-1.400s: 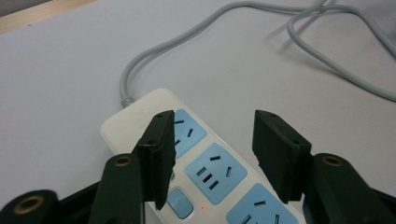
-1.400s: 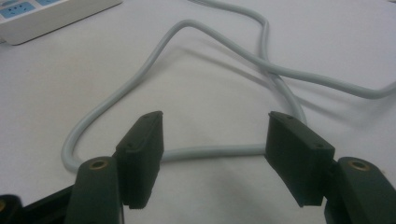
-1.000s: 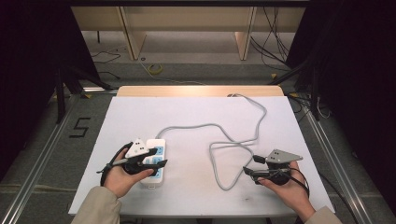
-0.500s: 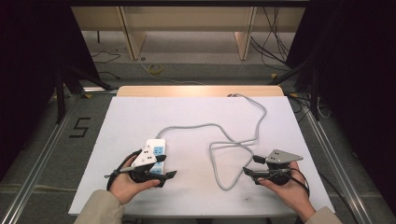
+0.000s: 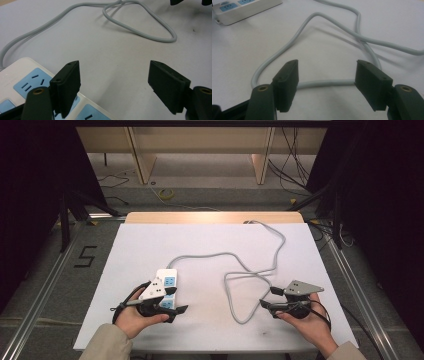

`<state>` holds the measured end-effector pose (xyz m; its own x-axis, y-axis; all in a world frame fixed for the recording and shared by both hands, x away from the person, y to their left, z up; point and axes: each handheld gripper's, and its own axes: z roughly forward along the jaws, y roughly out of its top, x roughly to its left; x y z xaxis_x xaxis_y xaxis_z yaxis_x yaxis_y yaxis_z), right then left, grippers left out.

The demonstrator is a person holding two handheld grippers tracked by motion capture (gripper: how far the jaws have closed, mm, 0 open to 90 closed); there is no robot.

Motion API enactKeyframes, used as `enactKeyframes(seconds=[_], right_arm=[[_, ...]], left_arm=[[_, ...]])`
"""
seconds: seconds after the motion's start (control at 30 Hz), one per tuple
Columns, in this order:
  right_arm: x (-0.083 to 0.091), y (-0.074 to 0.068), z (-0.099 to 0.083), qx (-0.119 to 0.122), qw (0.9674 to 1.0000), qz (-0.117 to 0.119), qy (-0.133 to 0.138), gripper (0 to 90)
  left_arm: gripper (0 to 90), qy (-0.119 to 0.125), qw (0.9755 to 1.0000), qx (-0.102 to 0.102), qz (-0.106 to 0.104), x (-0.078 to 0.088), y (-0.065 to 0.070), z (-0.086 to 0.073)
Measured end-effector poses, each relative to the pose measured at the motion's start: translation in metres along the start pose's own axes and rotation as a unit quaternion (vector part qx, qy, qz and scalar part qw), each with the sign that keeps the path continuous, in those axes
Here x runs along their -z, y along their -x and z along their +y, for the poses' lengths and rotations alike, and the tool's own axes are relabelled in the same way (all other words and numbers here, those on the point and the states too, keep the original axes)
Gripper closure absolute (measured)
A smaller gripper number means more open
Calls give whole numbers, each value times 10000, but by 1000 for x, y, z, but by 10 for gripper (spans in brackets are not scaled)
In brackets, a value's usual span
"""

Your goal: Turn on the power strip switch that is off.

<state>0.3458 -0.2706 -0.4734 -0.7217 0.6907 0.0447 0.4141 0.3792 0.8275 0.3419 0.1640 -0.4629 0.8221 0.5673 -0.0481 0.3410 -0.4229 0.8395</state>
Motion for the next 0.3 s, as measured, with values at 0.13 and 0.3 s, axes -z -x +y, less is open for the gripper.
enactKeyframes(seconds=[0.13, 0.3], right_arm=[[0, 0, 0, 2, 10000, 3, 0, 364], [0, 0, 0, -10, 10000, 5, 17, 363]], left_arm=[[259, 1, 10000, 6, 32, 0, -1, 0], [259, 51, 10000, 17, 74, 2, -2, 1]])
